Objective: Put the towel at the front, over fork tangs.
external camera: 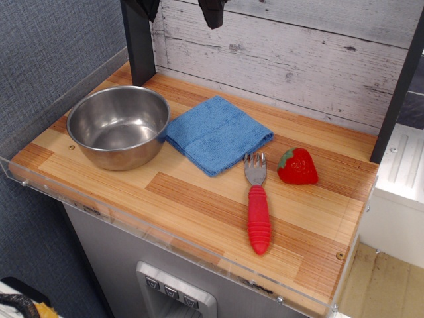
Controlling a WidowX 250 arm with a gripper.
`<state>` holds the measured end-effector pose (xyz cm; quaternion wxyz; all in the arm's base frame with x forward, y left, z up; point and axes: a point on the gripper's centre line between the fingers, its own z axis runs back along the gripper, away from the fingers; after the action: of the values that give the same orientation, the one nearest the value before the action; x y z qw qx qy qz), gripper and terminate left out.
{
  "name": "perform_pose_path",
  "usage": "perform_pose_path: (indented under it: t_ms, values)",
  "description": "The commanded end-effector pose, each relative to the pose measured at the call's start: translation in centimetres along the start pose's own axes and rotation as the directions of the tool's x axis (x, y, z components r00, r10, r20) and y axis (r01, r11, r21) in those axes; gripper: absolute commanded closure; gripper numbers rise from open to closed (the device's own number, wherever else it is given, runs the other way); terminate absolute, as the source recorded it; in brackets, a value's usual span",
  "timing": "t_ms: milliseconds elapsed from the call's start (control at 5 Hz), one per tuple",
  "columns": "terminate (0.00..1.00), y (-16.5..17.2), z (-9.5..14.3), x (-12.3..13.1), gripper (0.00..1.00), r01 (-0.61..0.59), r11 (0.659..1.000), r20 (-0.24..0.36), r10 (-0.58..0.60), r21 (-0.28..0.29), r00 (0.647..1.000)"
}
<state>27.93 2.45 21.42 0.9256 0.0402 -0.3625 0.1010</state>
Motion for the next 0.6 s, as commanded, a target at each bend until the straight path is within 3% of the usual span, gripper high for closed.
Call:
perform_pose_path:
  t_ms: [0, 200, 400]
  values:
    - [0.0, 0.0, 0.0, 0.0, 0.0, 0.0, 1.0, 0.0, 0.0, 0.0, 1.0]
    - [0.0, -0.5, -0.3, 2.2, 0.0, -0.033, 0.993, -0.167, 0.052, 0.111, 0.985]
    - [0.0, -1.1, -0.8, 4.6, 0.0, -0.015, 0.988, -0.206, 0.047, 0.154, 0.977]
